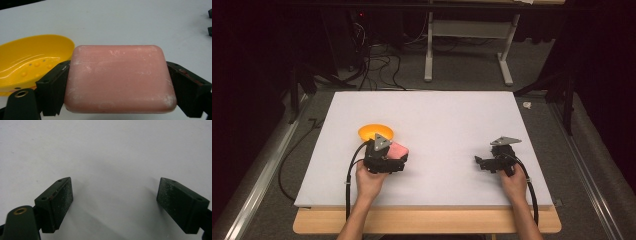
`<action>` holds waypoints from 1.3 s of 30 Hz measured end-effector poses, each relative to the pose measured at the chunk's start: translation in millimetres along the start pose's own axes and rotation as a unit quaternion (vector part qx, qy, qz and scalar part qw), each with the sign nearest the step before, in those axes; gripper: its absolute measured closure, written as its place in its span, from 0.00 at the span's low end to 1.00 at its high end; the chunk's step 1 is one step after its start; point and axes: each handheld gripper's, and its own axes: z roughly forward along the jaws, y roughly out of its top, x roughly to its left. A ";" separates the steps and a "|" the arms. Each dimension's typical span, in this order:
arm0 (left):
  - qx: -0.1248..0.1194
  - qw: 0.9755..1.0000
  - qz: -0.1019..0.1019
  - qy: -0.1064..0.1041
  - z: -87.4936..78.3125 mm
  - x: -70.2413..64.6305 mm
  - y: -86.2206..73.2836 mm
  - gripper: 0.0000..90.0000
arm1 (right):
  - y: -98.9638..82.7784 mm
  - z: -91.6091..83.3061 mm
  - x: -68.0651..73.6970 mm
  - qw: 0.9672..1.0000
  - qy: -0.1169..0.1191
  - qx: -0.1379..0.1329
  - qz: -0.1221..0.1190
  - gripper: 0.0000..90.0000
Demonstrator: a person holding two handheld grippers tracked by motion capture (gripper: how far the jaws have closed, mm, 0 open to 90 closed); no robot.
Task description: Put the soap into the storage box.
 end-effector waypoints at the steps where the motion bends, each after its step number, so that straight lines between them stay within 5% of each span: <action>1: -0.004 1.000 -0.003 0.003 -1.5 0.6 -0.1 0.16 | 0.1 0.0 -0.2 1.000 0.001 0.000 -0.001 0.16; 32: -0.035 0.997 -0.053 0.048 -34.5 39.0 6.3 0.16 | 0.1 -0.1 -0.2 1.000 0.000 0.000 -0.001 0.16; 39: -0.035 0.996 -0.050 0.065 -36.8 44.1 12.6 0.16 | 0.0 0.0 0.0 1.000 0.000 0.000 0.000 0.16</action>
